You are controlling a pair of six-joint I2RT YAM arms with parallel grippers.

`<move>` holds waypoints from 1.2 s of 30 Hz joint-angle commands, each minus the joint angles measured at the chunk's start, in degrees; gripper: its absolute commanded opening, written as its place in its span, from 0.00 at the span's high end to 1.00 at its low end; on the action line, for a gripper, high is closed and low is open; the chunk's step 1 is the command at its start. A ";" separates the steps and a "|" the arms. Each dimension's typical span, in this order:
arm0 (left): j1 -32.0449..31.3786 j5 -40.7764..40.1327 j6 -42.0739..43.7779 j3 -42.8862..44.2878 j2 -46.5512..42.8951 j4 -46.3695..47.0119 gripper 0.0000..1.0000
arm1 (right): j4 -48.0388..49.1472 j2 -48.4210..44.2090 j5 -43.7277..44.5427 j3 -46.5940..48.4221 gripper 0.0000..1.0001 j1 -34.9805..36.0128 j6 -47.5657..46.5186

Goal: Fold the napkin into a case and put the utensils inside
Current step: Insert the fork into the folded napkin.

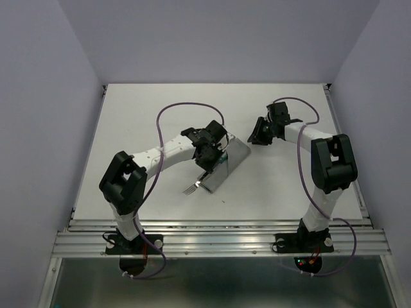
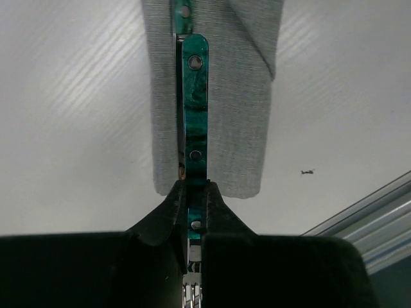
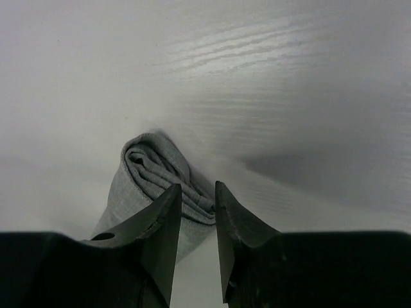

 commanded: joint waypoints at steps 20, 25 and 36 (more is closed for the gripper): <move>-3.87 2.23 1.82 6.22 9.70 -1.94 1.00 | 3.71 6.18 -1.92 3.72 0.67 0.58 1.05; -3.96 2.50 2.08 10.26 11.64 -2.55 1.00 | 4.59 5.74 -2.80 2.14 0.67 0.58 1.31; -3.87 3.11 2.61 18.43 17.26 -4.40 1.00 | 6.17 4.16 -4.47 -0.67 0.67 0.58 1.75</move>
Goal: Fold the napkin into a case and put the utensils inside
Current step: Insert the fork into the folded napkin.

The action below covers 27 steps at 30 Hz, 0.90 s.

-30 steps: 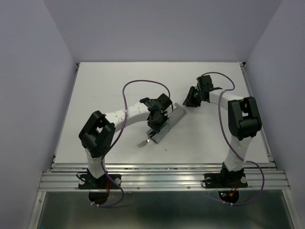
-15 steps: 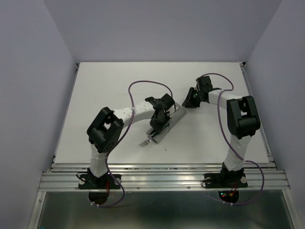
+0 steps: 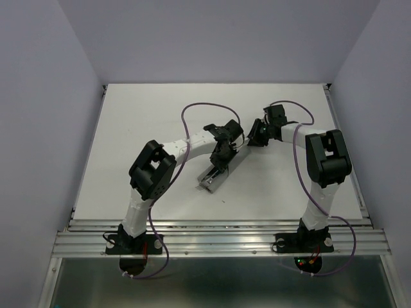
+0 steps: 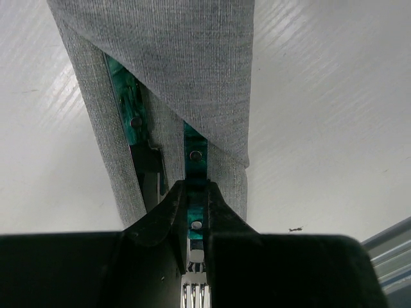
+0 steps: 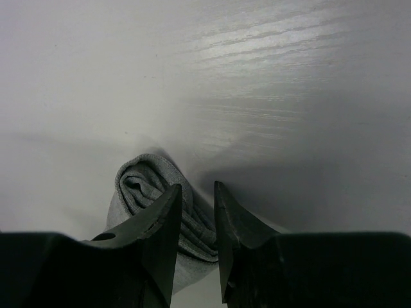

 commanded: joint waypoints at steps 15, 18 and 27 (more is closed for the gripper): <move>-0.18 3.04 0.99 9.99 5.11 -0.29 1.00 | 1.58 -2.73 -1.04 -2.87 0.67 1.11 0.15; 0.26 3.56 0.99 10.25 5.47 0.33 1.00 | 1.67 -2.91 -1.04 -3.04 0.68 1.11 0.15; 1.49 4.09 0.29 10.69 5.91 1.91 1.00 | 1.67 -2.99 -1.04 -3.04 0.68 1.63 0.24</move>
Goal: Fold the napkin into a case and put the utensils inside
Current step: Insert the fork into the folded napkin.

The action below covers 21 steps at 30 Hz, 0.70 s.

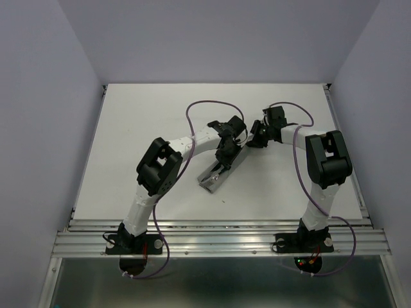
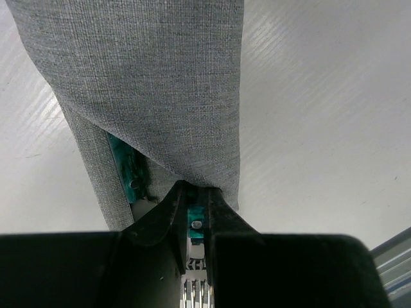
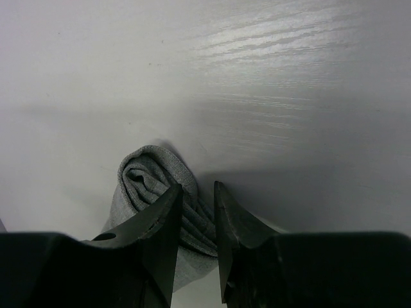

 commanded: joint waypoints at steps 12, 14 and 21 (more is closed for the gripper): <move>0.88 1.41 -0.81 1.29 -2.58 1.13 0.74 | -0.28 -2.25 0.20 -0.88 0.67 1.26 -0.19; 0.88 1.32 -1.07 0.76 -3.46 1.04 0.74 | -0.28 -2.17 0.20 -0.79 0.67 1.26 -0.19; 0.79 1.32 -1.77 -3.11 -6.63 1.91 0.66 | -0.28 -2.08 0.03 -0.62 0.67 1.26 -0.19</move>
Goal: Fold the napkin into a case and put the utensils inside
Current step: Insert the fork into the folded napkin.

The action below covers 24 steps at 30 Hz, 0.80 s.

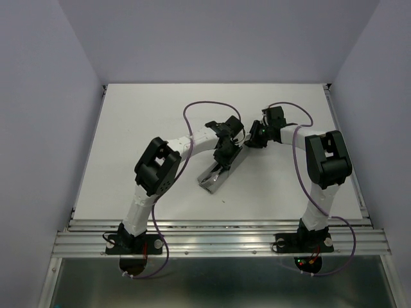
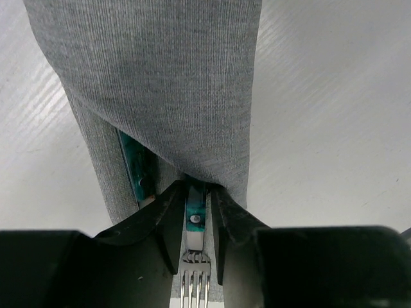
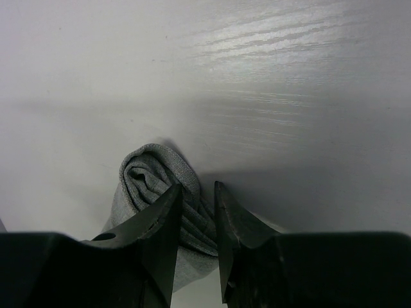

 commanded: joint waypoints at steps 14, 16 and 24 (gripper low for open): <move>-0.01 1.10 -1.36 -7.47 -9.97 1.46 0.55 | -0.34 -1.55 -0.06 -0.04 0.67 1.90 -0.02; 0.07 1.19 -1.28 -8.70 -9.97 1.73 0.55 | -0.34 -1.64 0.03 -0.04 0.67 1.90 -0.02; -0.01 -0.30 -1.71 -11.77 -9.88 2.87 0.55 | -0.34 -1.81 0.11 -0.48 0.67 1.90 -0.11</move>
